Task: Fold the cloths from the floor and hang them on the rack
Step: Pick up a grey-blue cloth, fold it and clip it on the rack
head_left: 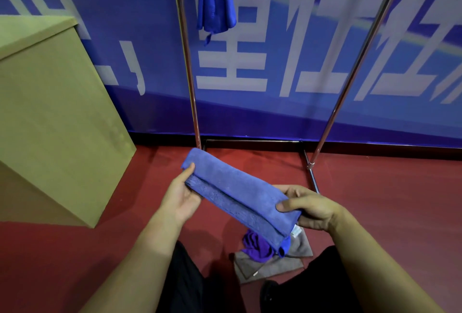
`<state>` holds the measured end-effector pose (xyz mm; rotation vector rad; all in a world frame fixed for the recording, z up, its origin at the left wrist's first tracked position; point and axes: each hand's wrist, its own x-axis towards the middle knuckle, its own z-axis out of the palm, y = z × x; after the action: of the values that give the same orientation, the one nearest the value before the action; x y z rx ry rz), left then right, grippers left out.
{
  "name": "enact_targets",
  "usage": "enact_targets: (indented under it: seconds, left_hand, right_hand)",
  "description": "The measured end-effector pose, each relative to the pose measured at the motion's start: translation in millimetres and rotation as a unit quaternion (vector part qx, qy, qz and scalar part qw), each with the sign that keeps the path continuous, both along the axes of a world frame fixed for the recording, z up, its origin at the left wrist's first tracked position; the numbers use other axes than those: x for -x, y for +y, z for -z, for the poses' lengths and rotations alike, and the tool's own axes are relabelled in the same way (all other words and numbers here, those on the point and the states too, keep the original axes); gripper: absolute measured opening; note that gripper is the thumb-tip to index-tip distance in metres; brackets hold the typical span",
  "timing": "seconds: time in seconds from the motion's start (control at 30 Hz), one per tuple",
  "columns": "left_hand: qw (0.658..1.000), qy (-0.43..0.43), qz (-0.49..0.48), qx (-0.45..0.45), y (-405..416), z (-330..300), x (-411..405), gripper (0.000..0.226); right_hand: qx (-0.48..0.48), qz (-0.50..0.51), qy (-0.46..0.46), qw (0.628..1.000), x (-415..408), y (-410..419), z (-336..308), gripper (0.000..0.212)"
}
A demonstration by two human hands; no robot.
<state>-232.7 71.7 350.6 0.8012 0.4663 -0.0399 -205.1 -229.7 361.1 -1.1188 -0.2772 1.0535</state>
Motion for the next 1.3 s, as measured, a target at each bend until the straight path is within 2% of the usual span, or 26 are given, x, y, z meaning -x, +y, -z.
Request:
enact_targets:
  seconds: [0.1, 0.2, 0.27, 0.37, 0.43, 0.47, 0.57, 0.67, 0.73, 0.83, 0.87, 0.93, 0.97, 1.03, 1.07, 1.13, 1.17, 1.23, 1.3]
  left_hand:
    - [1.0, 0.018, -0.006, -0.003, -8.8, 2.6, -2.5, 0.035]
    - [0.999, -0.013, -0.018, 0.039, -19.2, 3.8, -7.6, 0.041]
    - [0.999, -0.036, 0.006, 0.031, -32.2, 0.2, -7.4, 0.037]
    - [0.997, -0.051, 0.059, -0.019, -52.8, 0.4, -4.7, 0.047]
    - [0.996, -0.036, 0.071, -0.034, -59.4, 3.7, -4.8, 0.062]
    - [0.995, -0.026, 0.077, -0.057, -60.8, 5.8, -6.4, 0.062]
    - [0.982, -0.006, 0.099, -0.162, -68.7, 5.2, -9.1, 0.037]
    - [0.963, 0.018, 0.167, -0.212, -79.2, 1.9, -3.9, 0.042]
    - [0.943, 0.002, 0.21, -0.26, -80.6, 3.5, 2.4, 0.037]
    - [0.895, -0.058, 0.276, -0.347, -77.2, 7.2, 8.4, 0.04]
    - [0.884, -0.065, 0.277, -0.372, -76.3, 8.1, 9.2, 0.039]
    - [0.881, -0.066, 0.25, -0.397, -72.9, 12.8, 6.4, 0.02]
    - [0.877, -0.074, 0.244, -0.408, -71.8, 14.6, 4.8, 0.017]
    - [0.854, -0.088, 0.248, -0.448, -70.8, 21.9, 1.0, 0.028]
    - [0.832, -0.086, 0.248, -0.489, -70.8, 26.5, -0.2, 0.027]
    - [0.785, -0.073, 0.243, -0.565, -70.8, 31.8, 0.3, 0.032]
    - [0.78, -0.074, 0.242, -0.572, -70.7, 32.3, 0.7, 0.034]
    - [0.792, -0.101, 0.238, -0.554, -72.1, 23.3, 2.2, 0.027]
    - [0.815, -0.122, 0.222, -0.52, -74.4, 16.0, 2.9, 0.017]
  right_hand:
    - [-0.001, 0.003, 0.009, 1.0, 0.0, 7.8, -1.7, 0.059]
    - [-0.004, 0.015, 0.004, 1.0, -0.1, 12.1, 0.2, 0.061]
    - [-0.013, 0.026, -0.001, 1.0, 0.4, 14.5, 0.4, 0.063]
    - [-0.026, 0.054, 0.01, 0.998, 1.5, 18.9, -0.6, 0.066]
    - [-0.034, 0.067, 0.021, 0.997, 2.8, 22.5, -0.9, 0.066]
    - [-0.039, 0.074, 0.028, 0.996, 2.4, 24.0, -0.4, 0.067]
    - [-0.074, 0.121, 0.065, 0.988, 0.2, 27.6, -4.5, 0.068]
    - [-0.097, 0.212, 0.105, 0.967, -8.1, 25.7, -0.5, 0.082]
    - [-0.079, 0.239, 0.086, 0.964, -9.2, 23.0, 0.6, 0.074]
    - [-0.071, 0.202, 0.046, 0.976, -2.5, 24.1, -5.3, 0.062]
    - [-0.065, 0.196, 0.012, 0.978, -0.6, 26.0, -6.5, 0.05]
    - [-0.025, 0.217, -0.055, 0.974, 2.6, 29.0, -6.2, 0.028]
    - [0.019, 0.241, -0.092, 0.966, 2.2, 28.8, -3.2, 0.023]
    - [0.14, 0.294, -0.177, 0.929, 1.0, 27.5, -1.2, 0.016]
    - [0.183, 0.318, -0.196, 0.909, -0.4, 27.0, 1.1, 0.014]
    - [0.205, 0.354, -0.181, 0.894, -3.7, 27.3, 5.1, 0.022]
    - [0.204, 0.357, -0.171, 0.895, -4.3, 28.1, 5.6, 0.027]
    - [0.183, 0.35, -0.145, 0.907, -4.7, 31.2, 7.1, 0.031]
    - [0.161, 0.34, -0.121, 0.919, -3.2, 34.6, 4.4, 0.021]
